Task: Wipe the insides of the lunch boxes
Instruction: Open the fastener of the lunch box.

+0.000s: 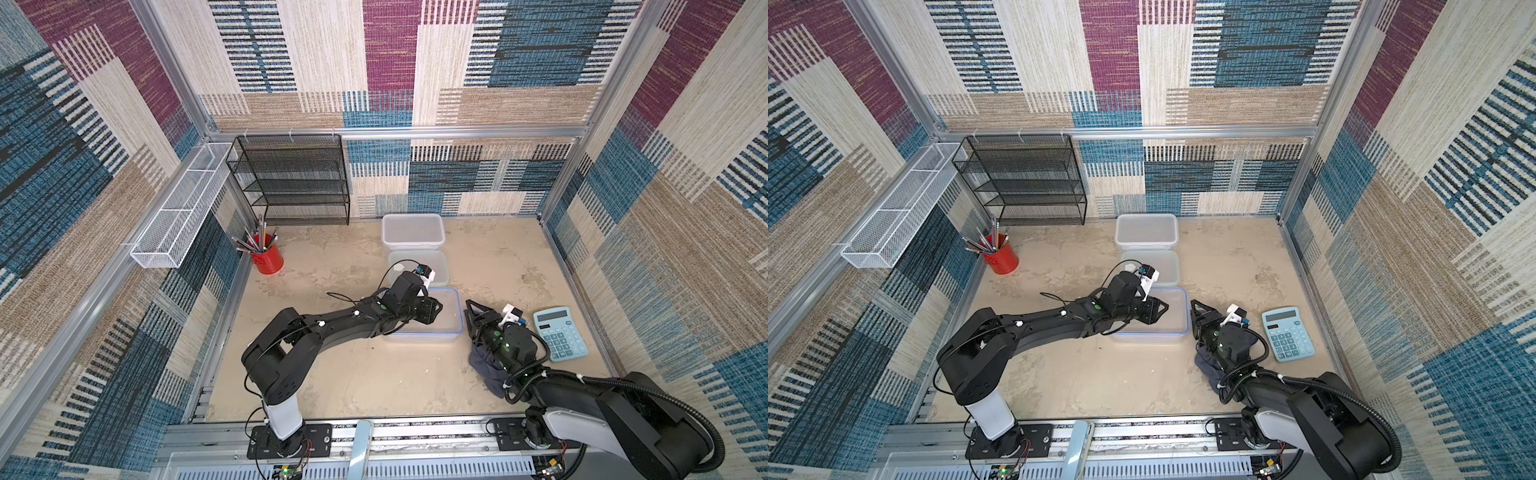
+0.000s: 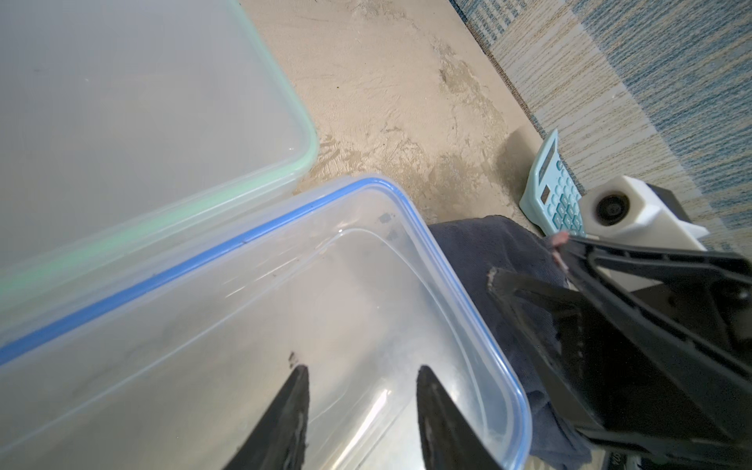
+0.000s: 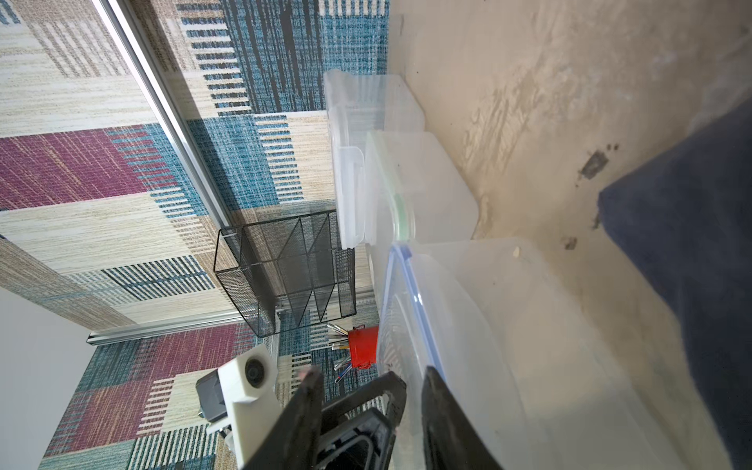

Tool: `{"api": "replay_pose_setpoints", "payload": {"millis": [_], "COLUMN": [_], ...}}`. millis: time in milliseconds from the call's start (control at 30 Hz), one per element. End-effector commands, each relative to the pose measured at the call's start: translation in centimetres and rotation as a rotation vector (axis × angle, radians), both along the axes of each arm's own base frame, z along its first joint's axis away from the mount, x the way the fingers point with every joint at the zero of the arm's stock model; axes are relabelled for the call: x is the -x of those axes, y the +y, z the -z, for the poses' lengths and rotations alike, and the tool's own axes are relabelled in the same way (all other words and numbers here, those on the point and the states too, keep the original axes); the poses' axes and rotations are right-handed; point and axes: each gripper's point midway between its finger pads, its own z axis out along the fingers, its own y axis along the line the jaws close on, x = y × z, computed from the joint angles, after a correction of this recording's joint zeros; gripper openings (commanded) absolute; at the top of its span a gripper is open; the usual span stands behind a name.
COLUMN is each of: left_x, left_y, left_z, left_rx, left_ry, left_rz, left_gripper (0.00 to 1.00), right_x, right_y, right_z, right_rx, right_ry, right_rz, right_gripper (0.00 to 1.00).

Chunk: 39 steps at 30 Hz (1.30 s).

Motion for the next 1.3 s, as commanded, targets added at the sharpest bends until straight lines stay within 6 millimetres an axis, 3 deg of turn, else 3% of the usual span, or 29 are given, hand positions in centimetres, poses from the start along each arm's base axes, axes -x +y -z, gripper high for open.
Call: {"api": "replay_pose_setpoints", "payload": {"millis": [0,200,367,567,833,1267], "left_x": [6.3,6.3,6.3,6.3,6.3,6.3], "left_y": [7.3,7.3,7.4,7.6,7.6,7.7], "left_z": [8.7,8.9,8.9,8.9,8.8,8.8], "left_rx": [-0.371,-0.377,-0.381,-0.386,-0.386,-0.386], "left_ry": [0.346,0.348,0.349,0.348,0.344,0.343], "left_rz": [-0.034,-0.037,-0.037,-0.045,-0.049,-0.050], "left_gripper": [0.46,0.46,0.45,0.45,0.45,0.44], "right_x": [-0.2,0.5,0.9,0.4,0.4,-0.1], "right_y": [0.1,-1.3,-1.0,0.6,1.4,3.2], "right_z": [0.6,2.4,3.9,3.2,0.6,0.8], "right_rx": [0.038,0.121,0.129,0.072,-0.049,-0.106], "right_ry": [0.041,0.131,0.197,0.152,0.061,0.057], "right_rz": [-0.003,0.054,0.037,-0.012,0.015,0.005], "right_gripper": [0.51,0.55,0.56,0.56,0.52,0.39]}}
